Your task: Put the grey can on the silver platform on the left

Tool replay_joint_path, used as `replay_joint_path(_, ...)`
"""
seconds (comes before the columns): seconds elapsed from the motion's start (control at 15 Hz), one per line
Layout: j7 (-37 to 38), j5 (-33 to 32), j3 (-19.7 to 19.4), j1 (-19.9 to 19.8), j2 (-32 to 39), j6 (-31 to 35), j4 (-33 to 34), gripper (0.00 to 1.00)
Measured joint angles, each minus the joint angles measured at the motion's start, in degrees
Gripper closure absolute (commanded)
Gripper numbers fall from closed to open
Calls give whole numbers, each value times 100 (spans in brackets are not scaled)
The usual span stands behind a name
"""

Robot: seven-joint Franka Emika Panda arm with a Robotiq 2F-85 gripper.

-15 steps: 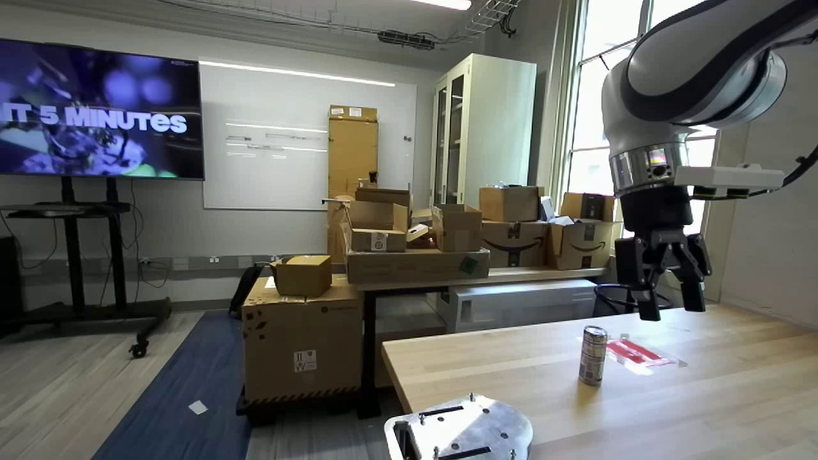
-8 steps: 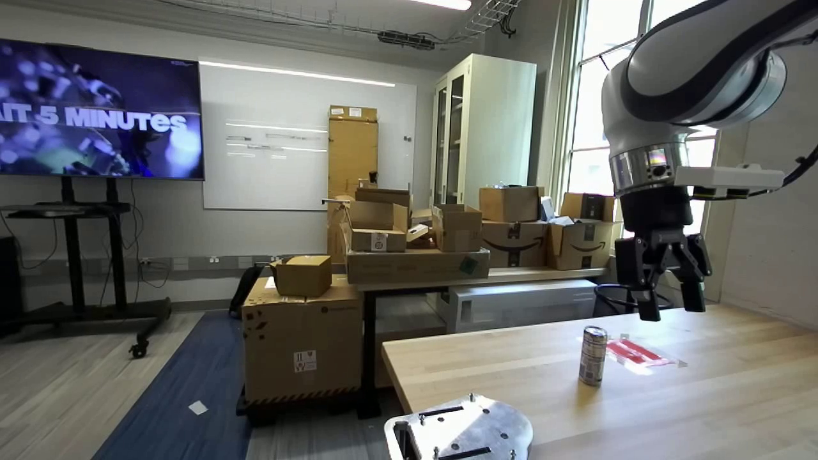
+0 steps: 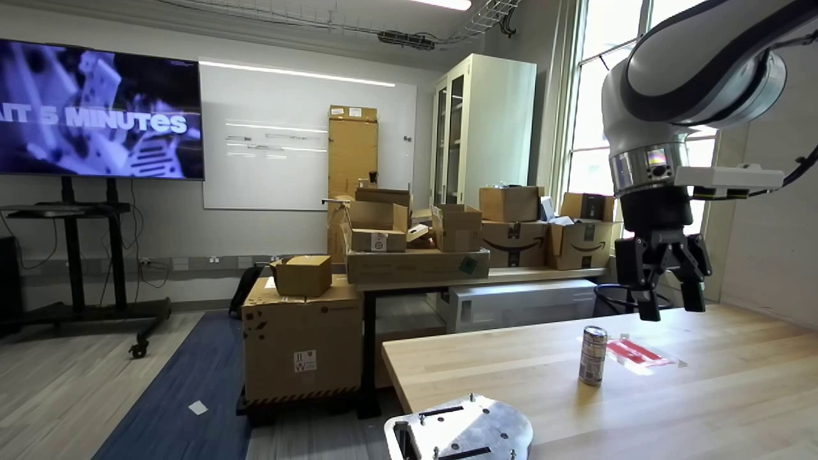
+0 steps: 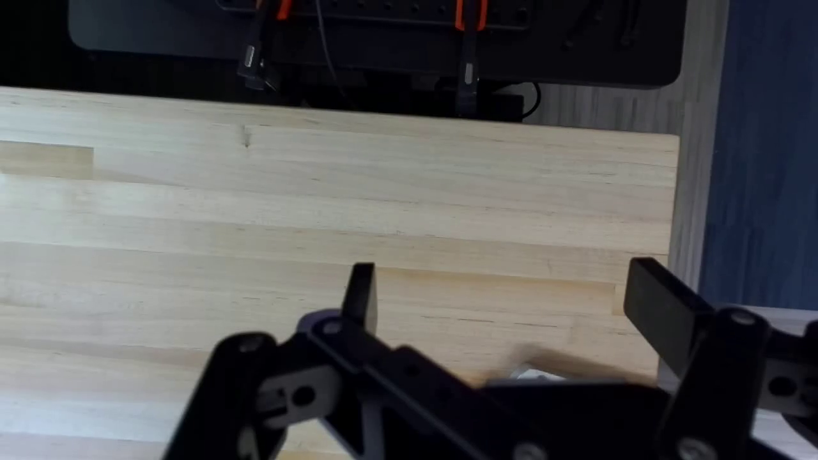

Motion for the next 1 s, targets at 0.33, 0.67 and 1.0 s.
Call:
replay_joint_path(0.33, 0, -83, -11, -13, 12, 60, 35, 0)
replay_joint_path(0.67, -16, -333, -302, -156, 199, 742, 373, 0)
replay_joint_path(1.0, -19, -313, -770, -443, 1088, 1713, 1031, 0)
